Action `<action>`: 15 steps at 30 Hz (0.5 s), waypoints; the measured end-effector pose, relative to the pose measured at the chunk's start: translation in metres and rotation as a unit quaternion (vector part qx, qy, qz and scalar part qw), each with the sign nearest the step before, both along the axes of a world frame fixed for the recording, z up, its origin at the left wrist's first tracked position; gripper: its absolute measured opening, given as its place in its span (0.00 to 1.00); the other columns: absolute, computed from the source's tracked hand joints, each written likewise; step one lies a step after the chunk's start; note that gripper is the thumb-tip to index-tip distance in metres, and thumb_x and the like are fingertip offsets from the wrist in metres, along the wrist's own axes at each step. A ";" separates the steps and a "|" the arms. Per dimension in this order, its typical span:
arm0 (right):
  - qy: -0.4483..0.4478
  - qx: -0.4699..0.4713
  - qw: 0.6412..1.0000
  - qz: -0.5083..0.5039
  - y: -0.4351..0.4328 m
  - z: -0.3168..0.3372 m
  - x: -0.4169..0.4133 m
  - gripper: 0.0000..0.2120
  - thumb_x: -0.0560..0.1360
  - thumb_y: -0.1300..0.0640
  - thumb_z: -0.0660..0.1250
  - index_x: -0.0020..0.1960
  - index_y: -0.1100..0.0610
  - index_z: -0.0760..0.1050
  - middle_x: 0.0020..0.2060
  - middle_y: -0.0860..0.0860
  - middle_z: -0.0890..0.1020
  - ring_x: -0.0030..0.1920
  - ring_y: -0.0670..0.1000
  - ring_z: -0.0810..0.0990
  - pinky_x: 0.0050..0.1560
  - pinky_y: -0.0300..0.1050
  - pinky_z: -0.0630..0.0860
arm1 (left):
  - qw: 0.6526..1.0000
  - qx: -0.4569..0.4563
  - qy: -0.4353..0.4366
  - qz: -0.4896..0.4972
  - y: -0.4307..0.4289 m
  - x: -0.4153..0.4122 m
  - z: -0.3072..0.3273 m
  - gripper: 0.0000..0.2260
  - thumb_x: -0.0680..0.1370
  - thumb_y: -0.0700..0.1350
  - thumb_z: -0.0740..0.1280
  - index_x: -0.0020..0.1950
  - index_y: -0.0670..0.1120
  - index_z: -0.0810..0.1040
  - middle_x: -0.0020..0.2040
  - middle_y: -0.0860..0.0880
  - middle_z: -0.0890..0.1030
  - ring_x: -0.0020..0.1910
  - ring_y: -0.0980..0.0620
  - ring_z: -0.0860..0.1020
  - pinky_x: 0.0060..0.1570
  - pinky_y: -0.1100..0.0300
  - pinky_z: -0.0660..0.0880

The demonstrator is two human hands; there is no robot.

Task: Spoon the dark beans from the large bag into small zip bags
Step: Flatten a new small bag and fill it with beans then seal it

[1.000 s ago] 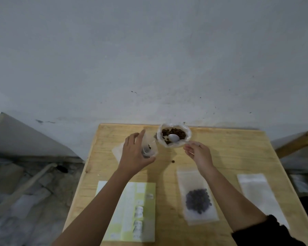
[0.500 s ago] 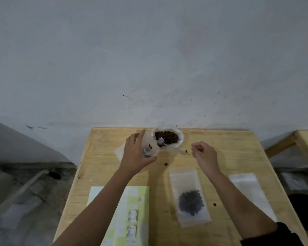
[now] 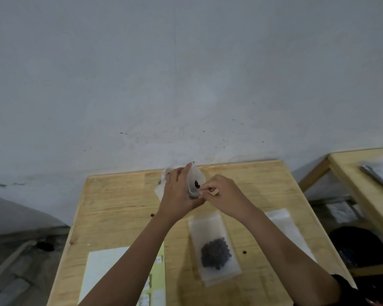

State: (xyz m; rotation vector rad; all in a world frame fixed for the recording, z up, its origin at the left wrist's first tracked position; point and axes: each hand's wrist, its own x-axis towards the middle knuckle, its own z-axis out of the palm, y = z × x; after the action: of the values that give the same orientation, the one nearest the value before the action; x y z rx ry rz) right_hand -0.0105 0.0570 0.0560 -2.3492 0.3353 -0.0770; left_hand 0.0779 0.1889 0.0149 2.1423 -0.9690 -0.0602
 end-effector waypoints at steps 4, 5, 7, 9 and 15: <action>-0.024 0.009 0.999 -0.031 -0.002 0.000 -0.001 0.04 0.74 0.59 0.68 0.42 0.57 0.81 0.41 0.49 0.77 0.43 0.47 0.77 0.46 0.37 0.71 | 0.999 0.003 0.033 -0.007 -0.004 -0.006 0.003 0.46 0.65 0.64 0.71 0.75 0.46 0.56 0.67 0.46 0.66 0.65 0.55 0.59 0.62 0.57 0.60; -0.027 0.010 0.999 -0.035 -0.004 0.001 -0.002 0.04 0.74 0.60 0.67 0.42 0.57 0.80 0.41 0.49 0.77 0.43 0.46 0.77 0.47 0.37 0.72 | 0.998 0.001 0.066 -0.001 -0.004 -0.007 0.006 0.46 0.66 0.62 0.73 0.75 0.48 0.55 0.69 0.47 0.63 0.67 0.55 0.58 0.64 0.57 0.59; -0.049 0.003 0.998 -0.048 -0.013 0.002 -0.004 0.04 0.75 0.61 0.66 0.42 0.56 0.79 0.41 0.49 0.76 0.42 0.43 0.76 0.46 0.34 0.71 | 0.989 -0.018 0.149 0.012 -0.005 -0.007 0.011 0.44 0.67 0.60 0.74 0.75 0.51 0.54 0.69 0.51 0.63 0.68 0.55 0.60 0.66 0.57 0.61; -0.086 0.006 0.993 -0.079 -0.026 0.007 -0.006 0.04 0.75 0.61 0.66 0.43 0.56 0.78 0.42 0.48 0.77 0.42 0.42 0.76 0.45 0.31 0.70 | 0.977 -0.074 0.198 0.011 -0.006 -0.003 0.017 0.35 0.71 0.56 0.72 0.73 0.52 0.60 0.64 0.53 0.70 0.62 0.57 0.69 0.62 0.58 0.68; -0.254 0.048 0.957 -0.133 -0.045 0.044 -0.007 0.03 0.76 0.61 0.66 0.47 0.55 0.78 0.40 0.45 0.81 0.41 0.43 0.79 0.43 0.30 0.73 | 0.938 -0.263 0.228 0.011 -0.026 -0.004 0.058 0.13 0.79 0.41 0.62 0.64 0.46 0.72 0.45 0.46 0.83 0.41 0.50 0.82 0.44 0.58 0.79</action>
State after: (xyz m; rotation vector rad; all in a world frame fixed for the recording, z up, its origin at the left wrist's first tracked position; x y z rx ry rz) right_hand -0.0173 0.0118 0.1001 -2.0811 0.3825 -0.7620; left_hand 0.0736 0.1626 0.0730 1.5472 -0.5995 -0.2478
